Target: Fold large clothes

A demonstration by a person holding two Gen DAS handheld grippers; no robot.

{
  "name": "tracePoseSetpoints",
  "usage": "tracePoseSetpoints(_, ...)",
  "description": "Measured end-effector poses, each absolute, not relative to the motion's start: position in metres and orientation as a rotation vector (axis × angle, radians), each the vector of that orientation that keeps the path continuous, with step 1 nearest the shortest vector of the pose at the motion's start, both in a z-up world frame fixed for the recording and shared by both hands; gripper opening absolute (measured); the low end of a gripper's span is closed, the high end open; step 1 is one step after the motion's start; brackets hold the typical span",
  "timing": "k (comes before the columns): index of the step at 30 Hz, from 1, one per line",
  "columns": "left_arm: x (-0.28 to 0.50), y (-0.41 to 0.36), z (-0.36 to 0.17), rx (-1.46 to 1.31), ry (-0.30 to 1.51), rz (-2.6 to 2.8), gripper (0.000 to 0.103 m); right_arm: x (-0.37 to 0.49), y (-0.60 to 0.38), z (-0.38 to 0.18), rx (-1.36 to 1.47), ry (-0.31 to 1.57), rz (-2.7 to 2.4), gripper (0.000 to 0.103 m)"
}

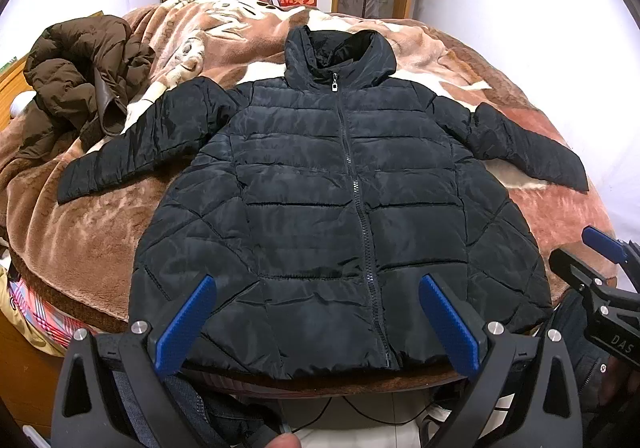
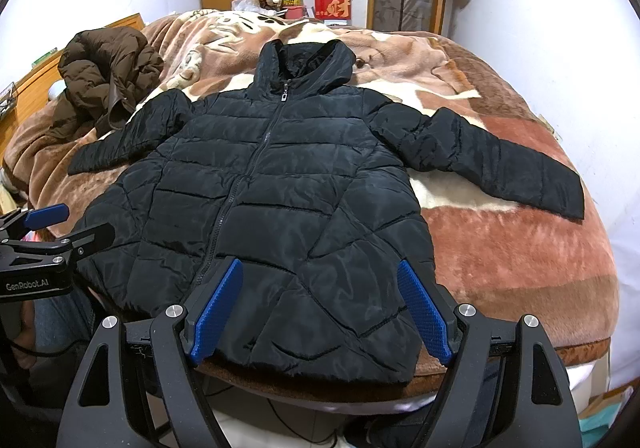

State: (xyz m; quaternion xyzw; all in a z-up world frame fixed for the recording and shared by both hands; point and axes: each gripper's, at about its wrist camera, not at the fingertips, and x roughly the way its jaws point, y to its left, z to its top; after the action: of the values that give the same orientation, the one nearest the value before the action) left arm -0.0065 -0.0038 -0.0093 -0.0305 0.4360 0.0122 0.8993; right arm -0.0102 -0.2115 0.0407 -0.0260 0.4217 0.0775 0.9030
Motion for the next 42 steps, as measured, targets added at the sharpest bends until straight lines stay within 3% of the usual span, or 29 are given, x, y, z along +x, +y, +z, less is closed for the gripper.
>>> tracePoseSetpoints(24, 0.038, 0.046, -0.029, -0.092, 0.915, 0.072, 0.102, 0.043, -0.188, 0.027, -0.076, 0.907, 0.206, 0.08)
tracePoseSetpoints(42, 0.127, 0.211, -0.069, -0.357, 0.925, 0.326, 0.102, 0.151, -0.151, -0.005, -0.115, 0.946, 0.259, 0.08)
